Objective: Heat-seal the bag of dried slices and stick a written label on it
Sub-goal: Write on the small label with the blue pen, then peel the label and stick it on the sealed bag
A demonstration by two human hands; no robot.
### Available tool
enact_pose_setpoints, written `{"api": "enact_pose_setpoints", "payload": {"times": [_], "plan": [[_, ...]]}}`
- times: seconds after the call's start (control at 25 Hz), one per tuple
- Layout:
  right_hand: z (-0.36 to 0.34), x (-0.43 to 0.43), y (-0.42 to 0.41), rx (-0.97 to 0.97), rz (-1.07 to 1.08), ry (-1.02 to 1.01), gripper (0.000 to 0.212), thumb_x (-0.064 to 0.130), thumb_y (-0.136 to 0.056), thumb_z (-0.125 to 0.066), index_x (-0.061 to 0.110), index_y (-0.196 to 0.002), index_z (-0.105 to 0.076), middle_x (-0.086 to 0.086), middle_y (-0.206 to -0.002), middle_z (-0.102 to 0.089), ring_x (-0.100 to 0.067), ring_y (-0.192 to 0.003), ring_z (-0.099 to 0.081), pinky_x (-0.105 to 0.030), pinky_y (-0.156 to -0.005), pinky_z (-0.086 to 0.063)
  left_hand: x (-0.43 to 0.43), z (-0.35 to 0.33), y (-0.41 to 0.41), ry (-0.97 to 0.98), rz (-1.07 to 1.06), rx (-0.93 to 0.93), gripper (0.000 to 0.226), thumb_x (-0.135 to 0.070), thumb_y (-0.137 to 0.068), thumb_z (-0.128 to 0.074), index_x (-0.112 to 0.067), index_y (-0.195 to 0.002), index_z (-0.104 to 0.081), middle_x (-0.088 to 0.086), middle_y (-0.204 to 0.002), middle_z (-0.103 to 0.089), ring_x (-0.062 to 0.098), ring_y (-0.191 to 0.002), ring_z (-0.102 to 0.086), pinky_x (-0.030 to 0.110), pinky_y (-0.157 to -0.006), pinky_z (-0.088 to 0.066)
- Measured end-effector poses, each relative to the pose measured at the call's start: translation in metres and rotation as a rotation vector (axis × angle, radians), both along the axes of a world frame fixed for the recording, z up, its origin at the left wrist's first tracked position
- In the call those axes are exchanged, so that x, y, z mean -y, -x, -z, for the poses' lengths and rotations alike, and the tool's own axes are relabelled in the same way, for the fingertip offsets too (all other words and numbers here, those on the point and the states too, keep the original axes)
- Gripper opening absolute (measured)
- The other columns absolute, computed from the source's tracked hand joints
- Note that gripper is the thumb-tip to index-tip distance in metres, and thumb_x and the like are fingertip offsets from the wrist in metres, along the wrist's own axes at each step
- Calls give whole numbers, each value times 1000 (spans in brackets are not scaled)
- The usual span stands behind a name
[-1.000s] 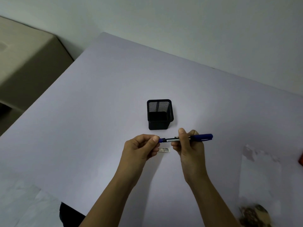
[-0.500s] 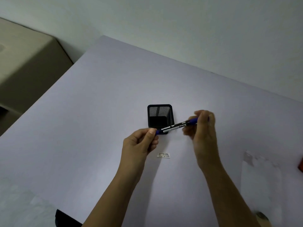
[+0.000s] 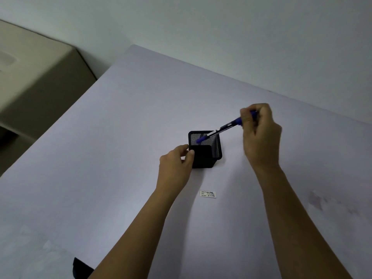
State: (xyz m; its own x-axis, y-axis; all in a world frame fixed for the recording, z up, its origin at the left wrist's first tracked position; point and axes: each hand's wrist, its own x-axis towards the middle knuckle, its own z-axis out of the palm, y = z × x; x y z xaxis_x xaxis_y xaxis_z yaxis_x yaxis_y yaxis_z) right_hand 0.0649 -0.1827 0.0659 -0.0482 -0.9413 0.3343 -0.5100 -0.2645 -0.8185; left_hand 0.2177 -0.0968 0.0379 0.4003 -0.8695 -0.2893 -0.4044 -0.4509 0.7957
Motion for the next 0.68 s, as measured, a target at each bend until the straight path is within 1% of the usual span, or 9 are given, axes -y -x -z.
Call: {"api": "enact_pose_setpoints", "payload": {"times": [0.08, 0.16, 0.28, 0.36, 0.4, 0.48, 0.52, 0.6, 0.68], "plan": [[0, 3, 3, -47, 6, 11, 21, 26, -93, -53, 5, -94, -55, -6, -74, -65, -21, -60, -57, -20, -56, -42, 1, 1, 0, -7, -5, 7, 34, -26, -93, -51, -14, -125, -58, 3, -112, -69, 11, -80, -62, 18, -75, -41], [8, 3, -6, -140, -101, -8, 18, 24, -91, -56, 6, -91, -56, 3, -71, -63, -16, -62, -56, -21, -58, -40, 2, 2, 1, 0, 13, 8, 31, -21, -93, -51, -15, -122, -60, 4, -107, -71, 10, -76, -60, 17, -72, -41], [35, 0, -22, -320, -306, -143, 18, 28, -91, -55, 10, -90, -56, -4, -76, -67, -20, -70, -59, -26, -61, -40, 5, 3, 2, 20, 19, 17, 30, -17, -93, -51, -14, -120, -62, 6, -105, -71, 13, -76, -61, 18, -71, -43], [49, -1, -25, -413, -318, -195, 21, 33, -91, -53, 13, -94, -58, -8, -84, -63, -23, -82, -55, -29, -65, -41, 5, 4, 3, 30, 26, 30, 30, -16, -93, -50, -14, -121, -62, 7, -105, -71, 13, -78, -62, 13, -68, -43], [52, -1, -25, -449, -290, -169, 22, 33, -91, -53, 13, -97, -60, -9, -90, -62, -24, -88, -53, -32, -70, -44, 5, 6, 3, 36, 33, 35, 30, -16, -93, -50, -14, -122, -61, 7, -106, -71, 14, -79, -63, 12, -68, -43], [53, 3, -26, -558, -227, -113, 32, 36, -90, -54, 14, -113, -60, -11, -110, -56, -27, -103, -49, -40, -84, -44, 5, 7, 4, 45, 34, 30, 31, -17, -94, -50, -13, -123, -59, 7, -108, -70, 14, -82, -63, 15, -72, -44], [52, 5, -25, -600, -219, -129, 41, 38, -90, -53, 15, -123, -54, -11, -121, -51, -27, -110, -45, -43, -90, -41, 4, 7, 4, 55, 17, 22, 32, -19, -94, -51, -14, -125, -58, 6, -109, -70, 13, -81, -63, 16, -74, -44], [51, 7, -18, -555, -199, -180, 53, 40, -91, -50, 15, -136, -41, -12, -135, -42, -26, -120, -39, -43, -96, -37, -3, 8, 5, 123, -106, 0, 32, -23, -94, -51, -15, -123, -59, 1, -105, -69, 11, -79, -64, 16, -74, -45], [55, -4, -1, -341, -107, -177, 46, 32, -92, -51, 12, -134, -44, -14, -131, -46, -26, -118, -44, -39, -96, -38, -18, 16, 5, 224, -270, -34, 24, -22, -93, -52, -17, -113, -63, -2, -98, -69, 11, -78, -66, 13, -70, -47]]}}
